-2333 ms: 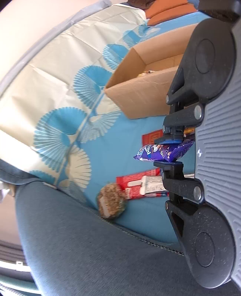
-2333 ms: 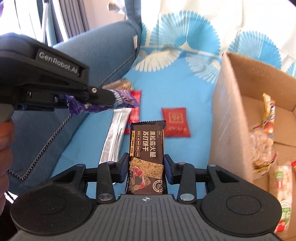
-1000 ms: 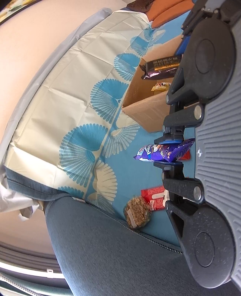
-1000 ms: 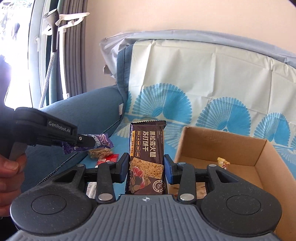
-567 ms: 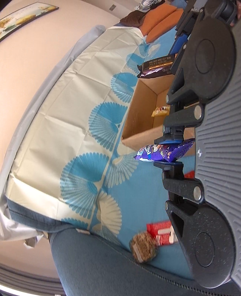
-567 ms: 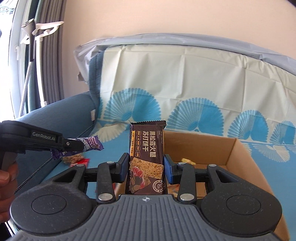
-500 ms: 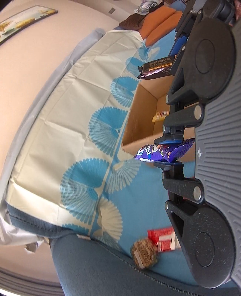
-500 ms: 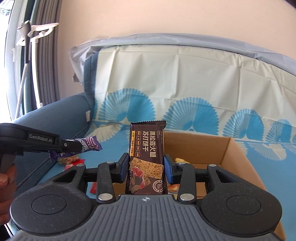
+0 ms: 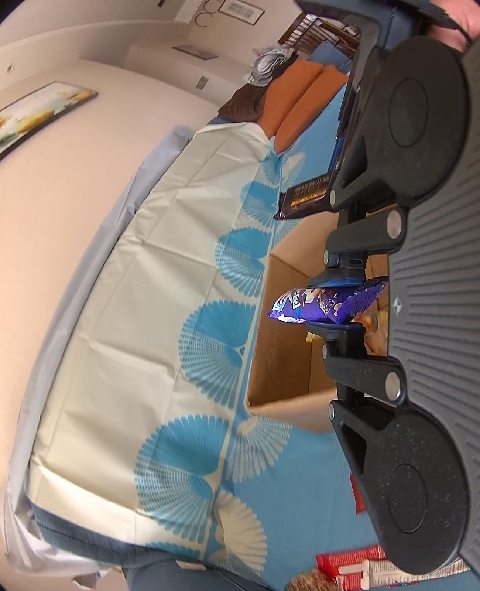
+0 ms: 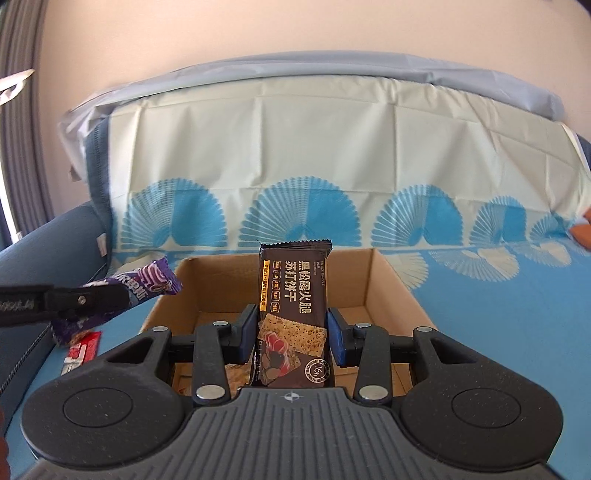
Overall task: Organize snacks
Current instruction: 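Open both tools over the box to drop the biscuit bar and purple bar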
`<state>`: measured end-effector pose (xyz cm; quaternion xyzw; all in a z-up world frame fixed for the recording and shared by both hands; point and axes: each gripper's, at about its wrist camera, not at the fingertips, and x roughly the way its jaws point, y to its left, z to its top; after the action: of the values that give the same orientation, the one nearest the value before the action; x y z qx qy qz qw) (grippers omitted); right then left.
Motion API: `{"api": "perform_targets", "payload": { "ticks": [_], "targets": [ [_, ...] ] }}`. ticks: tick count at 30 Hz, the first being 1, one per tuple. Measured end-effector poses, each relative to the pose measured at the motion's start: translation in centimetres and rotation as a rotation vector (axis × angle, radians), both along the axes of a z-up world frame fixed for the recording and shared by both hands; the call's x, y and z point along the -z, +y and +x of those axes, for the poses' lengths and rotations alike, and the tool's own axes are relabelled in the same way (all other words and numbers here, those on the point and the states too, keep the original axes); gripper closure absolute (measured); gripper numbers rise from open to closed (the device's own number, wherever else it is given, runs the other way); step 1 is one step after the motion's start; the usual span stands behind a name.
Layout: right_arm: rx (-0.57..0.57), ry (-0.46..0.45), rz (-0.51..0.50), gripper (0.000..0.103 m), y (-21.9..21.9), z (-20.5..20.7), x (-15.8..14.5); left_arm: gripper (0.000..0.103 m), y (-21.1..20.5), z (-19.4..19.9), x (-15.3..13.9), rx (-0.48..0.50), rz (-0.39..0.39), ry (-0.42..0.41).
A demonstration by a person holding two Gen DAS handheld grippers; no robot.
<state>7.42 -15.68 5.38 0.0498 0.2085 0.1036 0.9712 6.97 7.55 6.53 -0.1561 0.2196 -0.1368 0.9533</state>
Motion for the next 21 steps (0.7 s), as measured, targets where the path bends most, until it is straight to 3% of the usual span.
{"api": "perform_targets", "payload": {
  "ticks": [8, 13, 14, 16, 21],
  "targets": [
    [0.102, 0.012, 0.038, 0.062, -0.5, 0.8, 0.4, 0.085, -2.5, -0.1, 0.1, 0.045, 0.037, -0.030],
    [0.161, -0.047, 0.003, 0.061, -0.1, 0.5, 0.1, 0.084, -3.3, 0.0, 0.2, 0.081, 0.054, -0.025],
    [0.184, -0.063, -0.007, 0.060, 0.0, 0.4, -0.1, 0.081, -3.3, 0.1, 0.3, 0.087, 0.051, -0.015],
    [0.210, -0.071, 0.001, 0.037, -0.2, 0.4, -0.3, 0.075, -3.3, 0.3, 0.4, 0.077, 0.055, -0.018],
    [0.212, -0.063, 0.023, 0.031, 0.4, 0.3, -0.4, 0.073, -2.1, 0.4, 0.6, 0.039, 0.025, 0.007]
  ]
}}
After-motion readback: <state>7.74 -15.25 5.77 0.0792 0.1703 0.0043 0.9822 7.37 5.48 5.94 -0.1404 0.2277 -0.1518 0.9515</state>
